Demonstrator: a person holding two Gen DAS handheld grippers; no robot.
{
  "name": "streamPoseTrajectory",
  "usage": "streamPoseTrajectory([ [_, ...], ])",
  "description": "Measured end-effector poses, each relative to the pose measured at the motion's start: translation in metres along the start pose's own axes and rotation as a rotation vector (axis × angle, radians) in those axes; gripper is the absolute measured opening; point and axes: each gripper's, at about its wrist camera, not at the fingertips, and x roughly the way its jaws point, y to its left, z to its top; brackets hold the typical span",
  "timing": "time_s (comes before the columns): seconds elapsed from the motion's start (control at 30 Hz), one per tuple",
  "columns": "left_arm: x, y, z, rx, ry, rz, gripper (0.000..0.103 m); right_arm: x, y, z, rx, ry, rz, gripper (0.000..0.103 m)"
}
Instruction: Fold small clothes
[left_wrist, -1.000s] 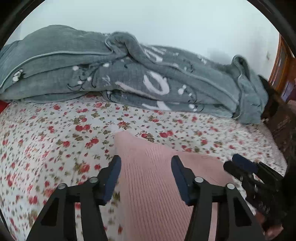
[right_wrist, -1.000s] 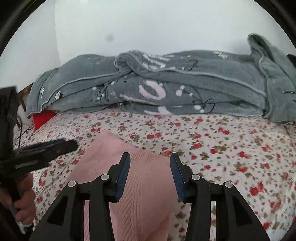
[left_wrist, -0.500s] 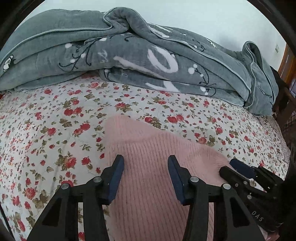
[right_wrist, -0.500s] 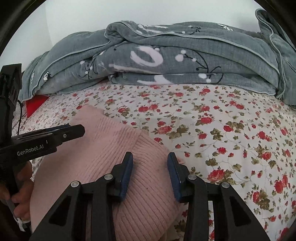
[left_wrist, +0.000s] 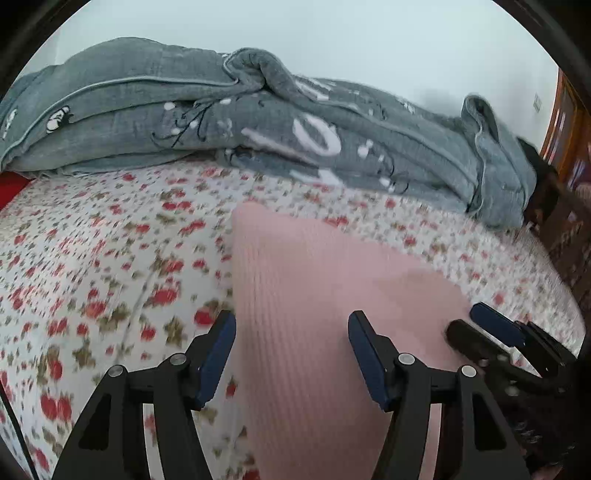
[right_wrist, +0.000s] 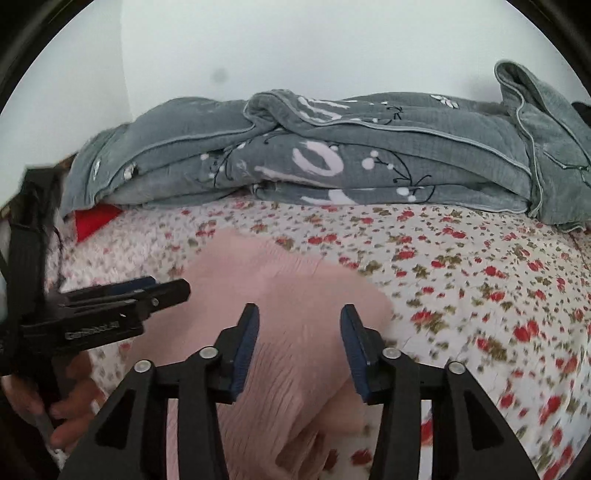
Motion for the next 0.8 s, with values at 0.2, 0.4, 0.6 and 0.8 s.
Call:
streamPoseTrajectory([
  [0.2, -0.006, 0.006, -0.010, -0.015, -0.002, -0.008, 0.064, 0.012, 0.010, -0.013, -0.072, 0.012, -0.105, 0.046],
  [0.4, -0.036, -0.001, -0.022, 0.025, -0.040, -0.040, 0.062, -0.017, 0.007, -0.008, -0.003, -0.014, -0.050, 0.046],
  [0.6, -0.032, -0.009, -0.039, 0.043, -0.034, -0.027, 0.064, 0.000, 0.009, -0.029, -0.035, -0.005, -0.086, 0.054],
  [0.8, -0.031, -0.001, -0.042, -0.023, -0.013, -0.066, 0.066, 0.005, -0.013, -0.030, 0.089, 0.038, 0.006, 0.060],
])
